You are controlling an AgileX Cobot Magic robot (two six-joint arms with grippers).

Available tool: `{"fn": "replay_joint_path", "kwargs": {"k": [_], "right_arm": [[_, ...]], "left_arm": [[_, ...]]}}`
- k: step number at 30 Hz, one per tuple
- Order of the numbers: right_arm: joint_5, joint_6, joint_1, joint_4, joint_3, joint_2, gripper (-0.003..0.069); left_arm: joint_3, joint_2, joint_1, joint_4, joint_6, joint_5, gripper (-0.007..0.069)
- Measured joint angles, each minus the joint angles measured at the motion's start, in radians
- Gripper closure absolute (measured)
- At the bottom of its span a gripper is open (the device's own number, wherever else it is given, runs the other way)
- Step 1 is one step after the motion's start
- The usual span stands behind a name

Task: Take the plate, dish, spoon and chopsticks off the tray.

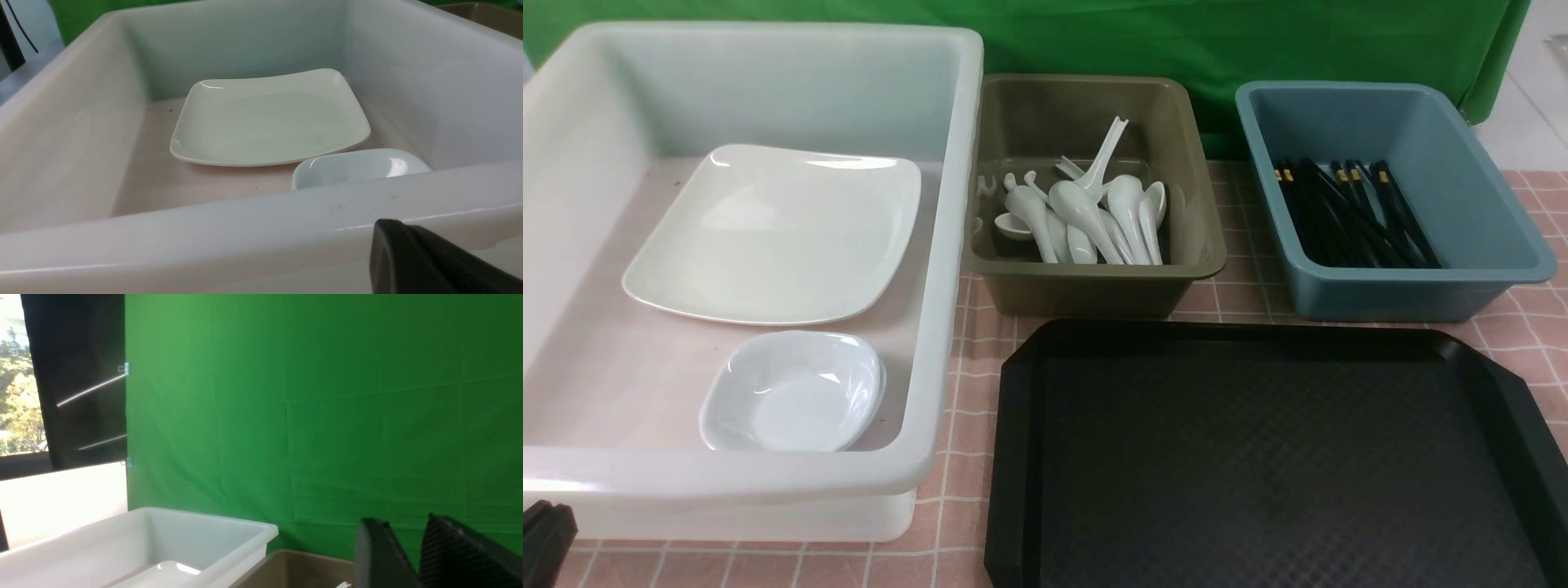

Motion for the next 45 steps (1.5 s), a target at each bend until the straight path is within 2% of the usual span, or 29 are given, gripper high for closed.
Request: {"fn": "replay_joint_path", "kwargs": {"k": [2, 3, 6, 13, 15, 19, 21, 25, 45], "right_arm": [[0.004, -0.058, 0.000, 0.065, 0.000, 0.000, 0.0422], [0.012, -0.172, 0.000, 0.180, 0.000, 0.000, 0.0422], [0.036, -0.317, 0.000, 0.318, 0.000, 0.000, 0.0422], [0.114, -0.404, -0.010, 0.377, 0.001, -0.001, 0.0420], [0.186, -0.454, -0.107, 0.381, 0.036, -0.019, 0.0419], [0.255, -0.475, -0.273, 0.381, 0.129, -0.025, 0.0419], [0.276, -0.482, -0.394, 0.381, 0.233, -0.039, 0.0419], [0.301, -0.494, -0.512, 0.381, 0.402, -0.102, 0.0419], [0.277, -0.478, -0.539, 0.388, 0.416, -0.117, 0.0419]], "left_arm": [[0.000, 0.000, 0.000, 0.000, 0.000, 0.000, 0.0620], [0.000, 0.000, 0.000, 0.000, 0.000, 0.000, 0.0620], [0.000, 0.000, 0.000, 0.000, 0.000, 0.000, 0.0620], [0.000, 0.000, 0.000, 0.000, 0.001, 0.000, 0.0620], [0.000, 0.000, 0.000, 0.000, 0.001, 0.000, 0.0620], [0.000, 0.000, 0.000, 0.000, 0.001, 0.000, 0.0620], [0.000, 0.000, 0.000, 0.000, 0.001, 0.000, 0.0620], [0.000, 0.000, 0.000, 0.000, 0.001, 0.000, 0.0620], [0.000, -0.001, 0.000, 0.006, 0.005, 0.007, 0.0606]]}}
